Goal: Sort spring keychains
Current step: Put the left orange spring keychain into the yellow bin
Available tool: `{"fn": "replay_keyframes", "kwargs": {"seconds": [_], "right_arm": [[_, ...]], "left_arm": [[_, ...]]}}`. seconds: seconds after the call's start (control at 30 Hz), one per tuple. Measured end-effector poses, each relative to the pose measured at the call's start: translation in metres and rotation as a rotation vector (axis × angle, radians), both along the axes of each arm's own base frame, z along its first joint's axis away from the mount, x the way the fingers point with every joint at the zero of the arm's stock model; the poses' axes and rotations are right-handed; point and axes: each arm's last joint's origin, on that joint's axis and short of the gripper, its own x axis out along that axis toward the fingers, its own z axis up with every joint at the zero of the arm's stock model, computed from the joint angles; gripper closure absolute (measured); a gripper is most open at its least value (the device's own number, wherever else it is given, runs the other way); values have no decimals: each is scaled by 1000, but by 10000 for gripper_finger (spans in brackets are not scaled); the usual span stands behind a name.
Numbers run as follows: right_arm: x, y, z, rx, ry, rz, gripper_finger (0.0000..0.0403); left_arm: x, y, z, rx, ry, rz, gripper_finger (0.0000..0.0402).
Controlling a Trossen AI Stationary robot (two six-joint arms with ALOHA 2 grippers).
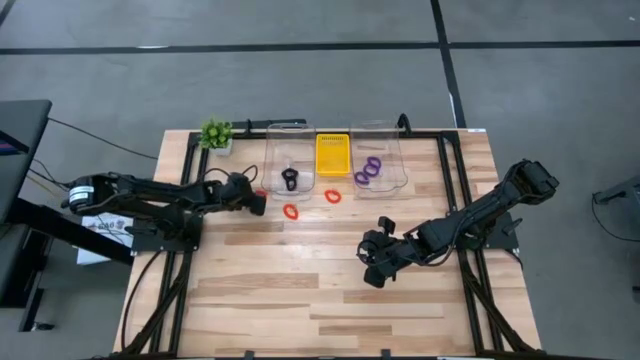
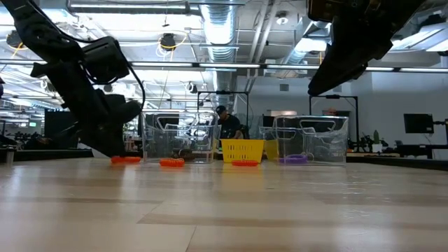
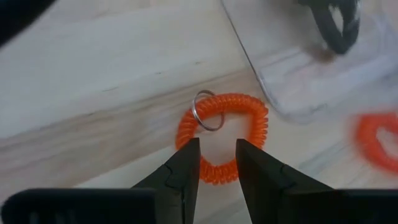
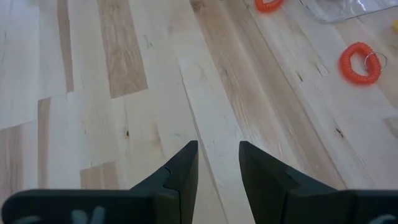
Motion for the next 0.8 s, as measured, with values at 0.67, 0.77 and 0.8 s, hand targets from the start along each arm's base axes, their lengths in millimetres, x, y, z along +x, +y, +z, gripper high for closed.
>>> {"fn": "replay_keyframes", "kwargs": {"seconds": [0.67, 0.77, 0.8], "right_arm": [[-1, -1, -1, -9, 18, -1, 296], [-1, -3, -2, -12, 25, -8, 296], [-1, -3, -2, -14, 28, -9, 296]], "left_arm": [[-1, -24, -3, -48, 93, -282, 298], [0, -34, -2, -69, 78, -327, 298], [0, -38, -2, -74, 74, -347, 298]]}}
